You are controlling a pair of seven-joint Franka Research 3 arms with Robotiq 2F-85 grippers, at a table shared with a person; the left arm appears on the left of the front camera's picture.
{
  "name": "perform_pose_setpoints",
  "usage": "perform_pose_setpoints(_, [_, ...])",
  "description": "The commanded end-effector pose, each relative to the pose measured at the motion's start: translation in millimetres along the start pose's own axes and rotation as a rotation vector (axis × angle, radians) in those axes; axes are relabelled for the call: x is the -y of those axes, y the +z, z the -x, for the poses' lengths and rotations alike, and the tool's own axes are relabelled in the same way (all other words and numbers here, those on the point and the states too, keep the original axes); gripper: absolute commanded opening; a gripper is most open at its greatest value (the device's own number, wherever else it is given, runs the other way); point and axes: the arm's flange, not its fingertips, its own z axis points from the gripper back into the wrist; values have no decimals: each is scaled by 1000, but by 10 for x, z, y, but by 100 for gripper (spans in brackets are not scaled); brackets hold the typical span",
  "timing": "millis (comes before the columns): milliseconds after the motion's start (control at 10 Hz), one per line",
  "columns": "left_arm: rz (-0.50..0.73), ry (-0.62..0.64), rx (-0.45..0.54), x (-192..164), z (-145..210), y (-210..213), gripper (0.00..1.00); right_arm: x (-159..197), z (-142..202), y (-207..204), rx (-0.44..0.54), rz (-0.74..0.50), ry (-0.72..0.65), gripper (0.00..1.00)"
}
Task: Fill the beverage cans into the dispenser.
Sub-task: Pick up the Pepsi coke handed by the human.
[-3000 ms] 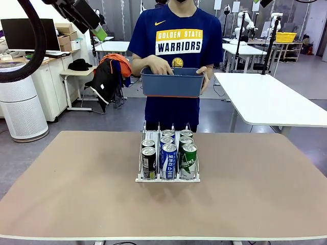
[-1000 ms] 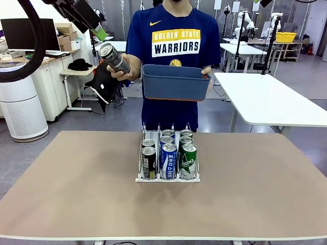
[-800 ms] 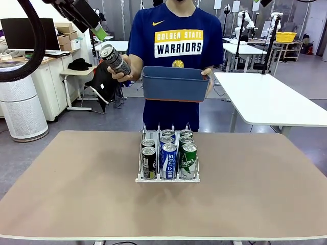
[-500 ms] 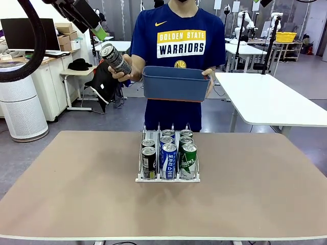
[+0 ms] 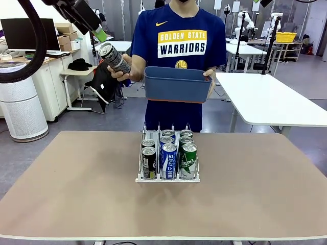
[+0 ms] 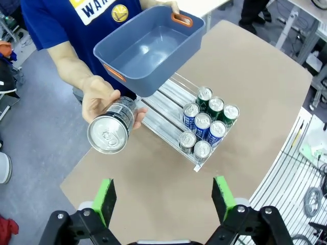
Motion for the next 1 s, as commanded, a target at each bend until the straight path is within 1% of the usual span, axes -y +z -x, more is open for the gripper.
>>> perform_pose_setpoints(0, [43, -85, -38, -140, 68, -67, 100, -13, 5, -4, -1, -4, -9, 100])
perform_pose_setpoints(100, [-7, -96, -27, -145, 72, -167, 100, -13, 5, -4, -1, -4, -9, 100])
perform_pose_setpoints(300, [5, -100, -36, -202, 126, -190, 100, -13, 5, -4, -1, -4, -9, 100])
perform_pose_setpoints(500, [-35, -87, 15, -360, 159, -359, 100, -13, 5, -4, -1, -4, -9, 100])
perform_pose_setpoints(600, [-65, -112, 63, -417, 186, -426, 100, -13, 5, -4, -1, -4, -9, 100])
perform_pose_setpoints(700, [-83, -107, 87, -477, 164, -531, 100, -13, 5, -4, -1, -4, -9, 100])
perform_pose_setpoints(900, [-50, -120, 109, -584, 161, -650, 100, -13, 5, -4, -1, -4, -9, 100])
